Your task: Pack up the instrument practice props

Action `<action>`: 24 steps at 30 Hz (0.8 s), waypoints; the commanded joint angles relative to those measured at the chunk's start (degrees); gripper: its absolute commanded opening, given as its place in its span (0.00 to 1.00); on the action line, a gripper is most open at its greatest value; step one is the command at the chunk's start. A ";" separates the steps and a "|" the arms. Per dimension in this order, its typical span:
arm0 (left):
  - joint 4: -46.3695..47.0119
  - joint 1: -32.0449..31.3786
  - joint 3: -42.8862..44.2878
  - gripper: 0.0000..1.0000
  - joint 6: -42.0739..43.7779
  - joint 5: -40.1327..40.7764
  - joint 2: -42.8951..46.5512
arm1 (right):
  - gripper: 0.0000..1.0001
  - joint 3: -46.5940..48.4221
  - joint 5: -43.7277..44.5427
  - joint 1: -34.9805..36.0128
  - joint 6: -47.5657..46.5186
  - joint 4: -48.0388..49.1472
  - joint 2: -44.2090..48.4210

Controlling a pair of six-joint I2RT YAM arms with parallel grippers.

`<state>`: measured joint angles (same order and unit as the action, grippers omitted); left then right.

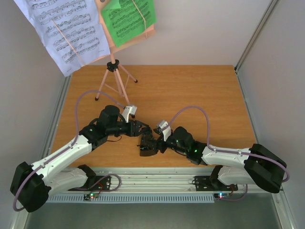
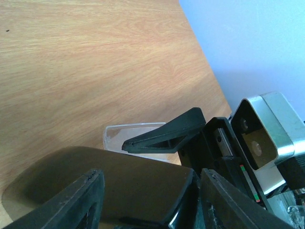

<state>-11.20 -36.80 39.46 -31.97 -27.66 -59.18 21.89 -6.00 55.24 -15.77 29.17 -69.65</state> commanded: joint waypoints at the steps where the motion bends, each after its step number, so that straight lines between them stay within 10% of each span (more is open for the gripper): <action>1: 5.67 -0.28 0.55 0.56 -2.00 -1.82 -0.88 | 0.81 0.32 -0.09 0.30 1.01 3.57 -0.77; 16: 6.44 -0.28 0.67 0.58 -2.34 0.20 -2.86 | 0.99 -1.53 1.97 0.30 2.72 -8.06 12.68; 24: -2.47 -0.25 -1.10 0.78 0.27 15.40 8.08 | 0.98 -2.43 11.65 0.22 0.53 -25.34 29.98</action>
<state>-11.86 -36.84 39.40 -32.62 -20.05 -57.32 20.62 -2.15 55.24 -14.50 13.23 -45.43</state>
